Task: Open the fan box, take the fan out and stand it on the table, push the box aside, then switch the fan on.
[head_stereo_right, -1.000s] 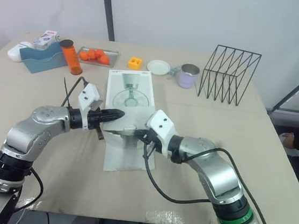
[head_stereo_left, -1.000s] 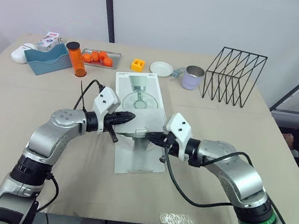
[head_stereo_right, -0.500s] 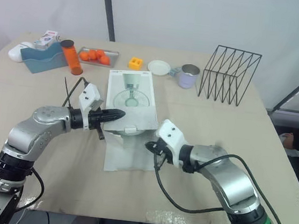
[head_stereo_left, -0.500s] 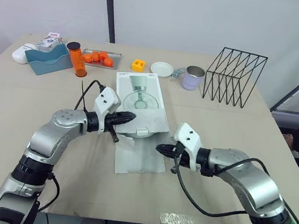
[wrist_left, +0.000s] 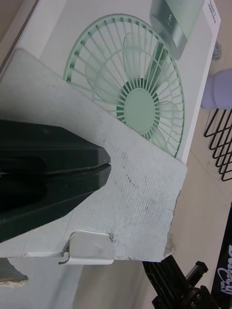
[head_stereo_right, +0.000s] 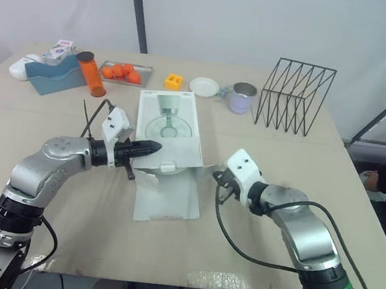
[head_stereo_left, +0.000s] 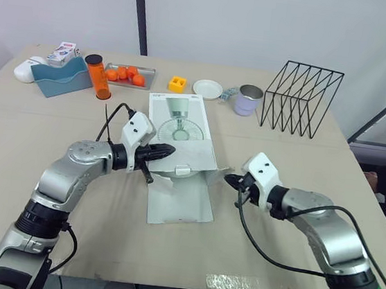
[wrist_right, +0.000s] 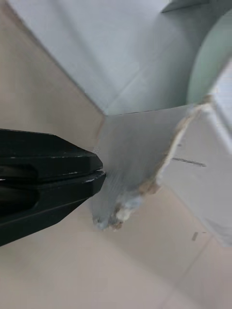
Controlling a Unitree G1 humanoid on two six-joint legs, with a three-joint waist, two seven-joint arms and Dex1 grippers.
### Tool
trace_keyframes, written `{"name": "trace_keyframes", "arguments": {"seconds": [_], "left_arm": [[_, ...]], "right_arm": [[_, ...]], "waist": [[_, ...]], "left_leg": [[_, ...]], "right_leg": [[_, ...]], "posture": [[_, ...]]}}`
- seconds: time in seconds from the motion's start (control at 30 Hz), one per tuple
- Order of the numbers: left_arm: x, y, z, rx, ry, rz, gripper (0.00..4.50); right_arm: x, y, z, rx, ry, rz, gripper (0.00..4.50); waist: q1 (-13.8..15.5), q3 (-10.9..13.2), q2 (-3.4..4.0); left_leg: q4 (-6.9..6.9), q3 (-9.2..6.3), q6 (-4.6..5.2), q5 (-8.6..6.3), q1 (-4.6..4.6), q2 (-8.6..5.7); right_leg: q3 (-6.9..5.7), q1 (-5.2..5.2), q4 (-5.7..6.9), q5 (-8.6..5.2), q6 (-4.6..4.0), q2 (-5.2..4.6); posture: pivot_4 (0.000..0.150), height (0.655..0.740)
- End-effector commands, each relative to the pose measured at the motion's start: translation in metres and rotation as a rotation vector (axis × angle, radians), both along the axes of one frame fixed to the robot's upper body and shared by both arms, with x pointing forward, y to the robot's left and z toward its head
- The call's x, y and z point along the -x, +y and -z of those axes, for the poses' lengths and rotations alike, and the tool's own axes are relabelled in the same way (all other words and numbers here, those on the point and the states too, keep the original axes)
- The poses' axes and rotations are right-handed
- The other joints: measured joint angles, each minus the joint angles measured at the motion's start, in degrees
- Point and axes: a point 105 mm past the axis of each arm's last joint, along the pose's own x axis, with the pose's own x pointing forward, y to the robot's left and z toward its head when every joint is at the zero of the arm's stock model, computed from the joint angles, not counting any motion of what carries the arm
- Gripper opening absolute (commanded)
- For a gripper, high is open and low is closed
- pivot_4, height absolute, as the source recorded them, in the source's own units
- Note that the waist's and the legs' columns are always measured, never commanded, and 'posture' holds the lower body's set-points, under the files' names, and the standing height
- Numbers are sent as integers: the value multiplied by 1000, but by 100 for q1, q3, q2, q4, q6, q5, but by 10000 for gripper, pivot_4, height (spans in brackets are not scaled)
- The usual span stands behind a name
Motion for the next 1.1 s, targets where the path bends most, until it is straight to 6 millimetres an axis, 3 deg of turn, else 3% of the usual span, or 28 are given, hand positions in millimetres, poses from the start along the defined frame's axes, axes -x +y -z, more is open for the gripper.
{"name": "trace_keyframes", "arguments": {"seconds": [0.03,0.23,0.7,1.0,1.1], "left_arm": [[1,2,12,-32,46,-11,0],[5,-2,14,-30,52,-5,0],[6,-2,15,-32,52,-6,0],[6,-1,16,-42,52,-2,0],[6,-2,16,-42,51,0,0]], "right_arm": [[-7,12,-19,-48,-85,-25,236],[-10,24,-20,-80,-95,-43,236],[-9,27,-20,-163,-75,-43,236],[-22,2,-24,-117,-126,24,236],[-29,-2,-34,-137,-154,38,236]], "waist": [[0,0,0],[0,0,0],[-3,-1,2],[-2,-1,2],[-5,-1,3]], "left_leg": [[0,0,0,0,0,1],[-1,-1,0,0,0,0],[-1,0,0,0,0,1],[-1,0,0,0,1,1],[-1,1,0,0,1,1]], "right_leg": [[0,0,0,0,0,0],[-1,0,0,4,-6,-1],[0,0,1,5,-8,0],[0,1,2,5,-8,0],[0,0,2,5,-9,1]], "posture": [[1500,7400],[1500,7400],[1500,7400],[1500,7400],[1500,7400]]}}
